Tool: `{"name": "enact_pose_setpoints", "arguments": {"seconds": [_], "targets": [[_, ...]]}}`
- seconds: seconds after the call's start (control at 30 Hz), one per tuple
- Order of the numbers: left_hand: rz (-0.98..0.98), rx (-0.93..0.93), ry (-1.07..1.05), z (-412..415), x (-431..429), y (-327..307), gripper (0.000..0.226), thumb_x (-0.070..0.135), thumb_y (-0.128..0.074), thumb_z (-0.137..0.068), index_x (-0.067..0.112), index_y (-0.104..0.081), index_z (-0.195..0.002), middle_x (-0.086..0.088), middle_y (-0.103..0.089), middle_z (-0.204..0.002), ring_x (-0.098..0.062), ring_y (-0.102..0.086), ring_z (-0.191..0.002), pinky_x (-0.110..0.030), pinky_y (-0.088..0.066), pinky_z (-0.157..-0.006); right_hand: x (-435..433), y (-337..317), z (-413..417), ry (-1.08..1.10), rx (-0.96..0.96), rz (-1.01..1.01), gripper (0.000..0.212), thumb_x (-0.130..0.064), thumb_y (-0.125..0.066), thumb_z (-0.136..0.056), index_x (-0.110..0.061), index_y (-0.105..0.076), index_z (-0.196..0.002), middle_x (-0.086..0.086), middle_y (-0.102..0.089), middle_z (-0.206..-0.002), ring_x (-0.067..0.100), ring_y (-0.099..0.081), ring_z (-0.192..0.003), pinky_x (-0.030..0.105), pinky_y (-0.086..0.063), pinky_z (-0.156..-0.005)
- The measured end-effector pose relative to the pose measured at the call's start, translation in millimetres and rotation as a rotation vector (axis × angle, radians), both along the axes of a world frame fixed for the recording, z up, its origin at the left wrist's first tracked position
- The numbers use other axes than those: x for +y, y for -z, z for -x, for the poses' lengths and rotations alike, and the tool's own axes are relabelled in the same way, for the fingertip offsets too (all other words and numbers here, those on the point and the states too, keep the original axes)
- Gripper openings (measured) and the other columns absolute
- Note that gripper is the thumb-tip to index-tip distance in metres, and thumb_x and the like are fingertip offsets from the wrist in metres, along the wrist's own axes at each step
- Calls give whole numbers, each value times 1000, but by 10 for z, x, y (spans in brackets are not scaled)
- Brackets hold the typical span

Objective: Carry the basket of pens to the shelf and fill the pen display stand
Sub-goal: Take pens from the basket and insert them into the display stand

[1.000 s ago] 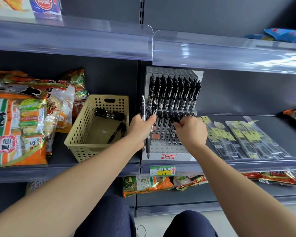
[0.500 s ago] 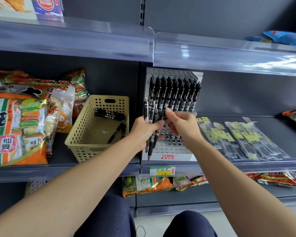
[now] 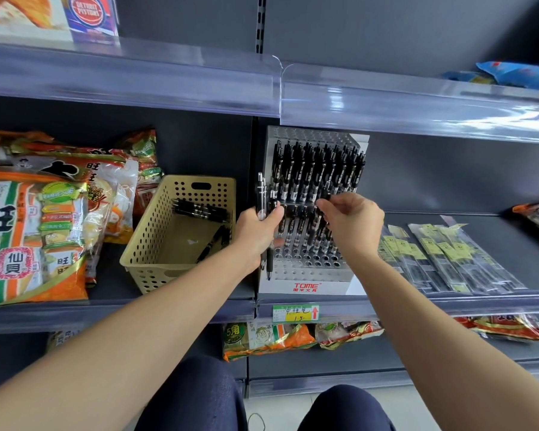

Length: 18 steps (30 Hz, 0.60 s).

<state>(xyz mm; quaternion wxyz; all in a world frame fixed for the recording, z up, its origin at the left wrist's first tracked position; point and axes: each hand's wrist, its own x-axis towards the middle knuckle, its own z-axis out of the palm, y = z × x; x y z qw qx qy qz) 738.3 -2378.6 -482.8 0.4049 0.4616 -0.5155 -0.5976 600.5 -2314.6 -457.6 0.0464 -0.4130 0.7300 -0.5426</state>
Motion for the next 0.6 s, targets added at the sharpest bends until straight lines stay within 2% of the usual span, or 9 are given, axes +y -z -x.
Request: {"name": "enact_pose_setpoints", "arguments": {"seconds": [0.1, 0.2, 0.37, 0.5, 0.6], "targets": [[15, -6, -16, 0, 13, -28, 22, 36, -63, -91, 15, -60, -95, -2, -61, -95, -25, -67, -81, -39, -58, -79, 9, 53, -13, 28, 109, -9, 21, -28, -71, -85, -9, -72, -94, -5, -64, -73, 13, -61, -68, 29, -54, -72], [36, -37, -21, 3, 20, -28, 30, 37, -62, -91, 10, -62, -104, -6, -63, -100, -27, -64, -80, -38, -56, -78, -15, 101, -32, 33, 162, -12, 21, -29, -70, -85, -9, -72, -91, -5, -63, -70, 17, -63, -70, 34, -54, -73], [77, -109, -54, 4, 22, -21, 41, 41, -61, -91, 3, -61, -106, -8, -59, -91, -19, -53, -83, -33, -43, -79, -37, 101, -67, 36, 165, -7, 21, -30, -70, -86, -10, -72, -89, -3, -65, -71, 18, -63, -70, 33, -53, -72], [97, -116, -41, 6, 42, -32, 28, 38, -60, -92, 12, -55, -81, 1, -48, -70, -13, -45, -67, -27, -36, -63, -27, 112, -81, 40, 189, -12, 21, -30, -69, -86, -10, -71, -86, -4, -63, -68, 14, -58, -65, 27, -48, -66], [91, -130, -38, 12, 52, -34, 35, 42, -57, -93, 7, -56, -94, 3, -44, -70, -16, -46, -74, -28, -36, -66, -31, 101, -85, 50, 178, -17, 22, -32, -68, -86, -10, -71, -86, -6, -61, -68, 14, -59, -66, 30, -51, -69]]}}
